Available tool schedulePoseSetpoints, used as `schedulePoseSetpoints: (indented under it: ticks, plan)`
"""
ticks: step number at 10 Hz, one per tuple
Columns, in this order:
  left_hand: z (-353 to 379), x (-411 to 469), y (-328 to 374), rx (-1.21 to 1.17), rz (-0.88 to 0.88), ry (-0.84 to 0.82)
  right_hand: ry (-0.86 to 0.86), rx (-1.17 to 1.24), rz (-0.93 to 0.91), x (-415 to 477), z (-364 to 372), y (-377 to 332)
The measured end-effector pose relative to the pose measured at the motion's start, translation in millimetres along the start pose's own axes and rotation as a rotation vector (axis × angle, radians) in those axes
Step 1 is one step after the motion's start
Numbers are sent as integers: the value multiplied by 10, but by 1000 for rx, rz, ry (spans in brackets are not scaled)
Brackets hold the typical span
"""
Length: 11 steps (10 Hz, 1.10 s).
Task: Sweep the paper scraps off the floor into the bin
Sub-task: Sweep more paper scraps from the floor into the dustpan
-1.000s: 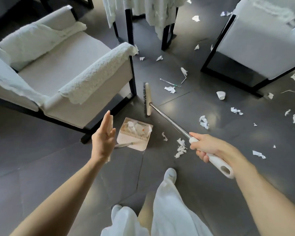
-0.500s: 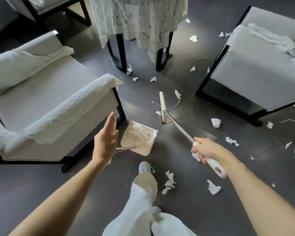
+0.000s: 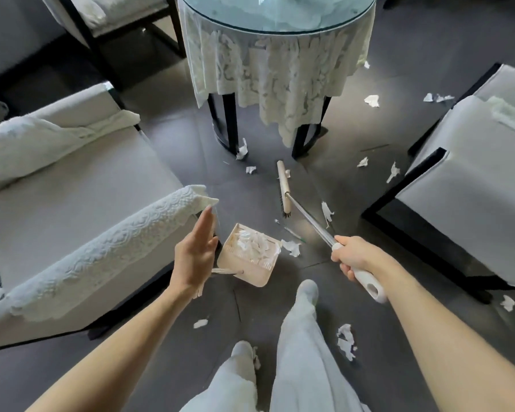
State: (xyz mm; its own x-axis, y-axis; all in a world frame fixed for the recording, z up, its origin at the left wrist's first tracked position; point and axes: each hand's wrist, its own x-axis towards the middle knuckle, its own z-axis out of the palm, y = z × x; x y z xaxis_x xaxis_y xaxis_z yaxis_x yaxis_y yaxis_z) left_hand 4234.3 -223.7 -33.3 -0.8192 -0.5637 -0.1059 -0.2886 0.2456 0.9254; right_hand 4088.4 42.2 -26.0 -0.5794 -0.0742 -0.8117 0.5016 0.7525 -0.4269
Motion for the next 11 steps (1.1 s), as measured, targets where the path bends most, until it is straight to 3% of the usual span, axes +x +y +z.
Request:
schedulePoseSetpoints:
  ticks: [4,6,8,9,11]
  plan:
    - [1058,1897,477,-63,-134,105,-93,-652,-221,2317,-1330,-2202]
    - [1247,2355,628,-121,-190,184,-129,-853,-289,3096,-1470,-3174]
    - [1369,2456,584,-158,-244,278,-340,-774,-210,3391,-1395,-3453]
    - [1403,2435,619,-177,-271,337,-373,-728,-45,3311,-1572,-3448]
    - [1421,2346,695,-189,-288,273,-378,-723,117,2882,-1815,-3139]
